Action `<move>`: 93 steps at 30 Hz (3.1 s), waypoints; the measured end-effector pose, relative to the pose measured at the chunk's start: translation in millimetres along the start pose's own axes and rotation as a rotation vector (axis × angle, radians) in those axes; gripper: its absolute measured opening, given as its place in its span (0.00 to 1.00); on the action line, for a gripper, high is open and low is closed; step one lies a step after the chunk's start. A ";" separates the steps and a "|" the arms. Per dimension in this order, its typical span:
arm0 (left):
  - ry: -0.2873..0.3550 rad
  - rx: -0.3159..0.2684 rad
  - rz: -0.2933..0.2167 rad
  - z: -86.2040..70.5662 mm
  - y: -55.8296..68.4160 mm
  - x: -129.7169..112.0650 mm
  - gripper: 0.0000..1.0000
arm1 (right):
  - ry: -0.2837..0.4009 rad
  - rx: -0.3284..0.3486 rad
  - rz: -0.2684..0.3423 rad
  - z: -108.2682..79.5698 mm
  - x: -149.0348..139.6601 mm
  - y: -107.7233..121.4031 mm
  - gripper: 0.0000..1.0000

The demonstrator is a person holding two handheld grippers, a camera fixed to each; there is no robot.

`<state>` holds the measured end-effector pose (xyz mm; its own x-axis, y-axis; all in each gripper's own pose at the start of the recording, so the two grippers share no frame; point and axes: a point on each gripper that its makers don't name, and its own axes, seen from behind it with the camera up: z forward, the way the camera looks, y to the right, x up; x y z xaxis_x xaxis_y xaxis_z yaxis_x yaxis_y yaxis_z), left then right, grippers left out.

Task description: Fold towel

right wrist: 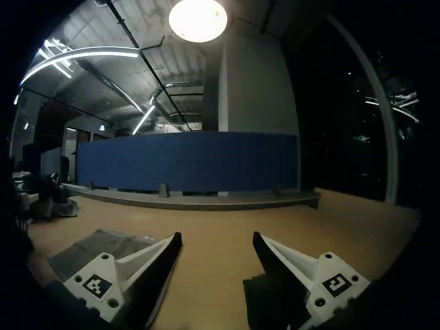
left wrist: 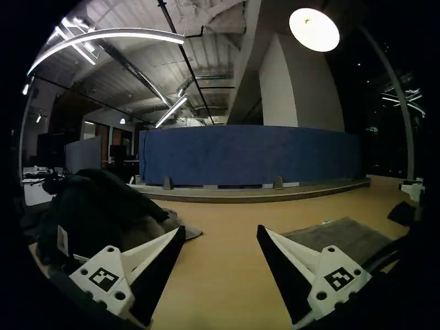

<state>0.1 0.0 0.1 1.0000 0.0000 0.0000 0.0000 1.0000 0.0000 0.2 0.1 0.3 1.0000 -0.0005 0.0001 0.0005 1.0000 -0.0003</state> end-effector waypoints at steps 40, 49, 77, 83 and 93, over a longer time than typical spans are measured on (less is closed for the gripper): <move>0.000 0.001 0.001 1.3 2.9 -0.4 0.96 | -0.001 0.027 0.000 -0.4 1.9 -5.8 1.00; -0.002 0.030 0.000 1.8 -2.4 -1.3 0.96 | -0.003 0.017 -0.001 -0.2 1.1 -3.9 1.00; 0.006 -0.074 0.032 4.3 32.5 205.5 0.96 | 0.019 -0.022 -0.043 -12.1 210.3 10.1 1.00; -0.024 -0.129 0.056 9.5 47.8 209.9 0.96 | -0.010 0.024 -0.052 -7.4 219.6 8.2 1.00; -0.142 -0.327 0.119 2.3 86.9 194.4 0.96 | -0.187 0.253 -0.121 -11.6 194.5 -36.6 1.00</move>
<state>194.5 86.9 2.4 0.9830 0.1391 0.1198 -0.0930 0.9401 -0.3278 194.7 -36.5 -11.2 0.9753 -0.1427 0.1685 0.0957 0.9609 0.2597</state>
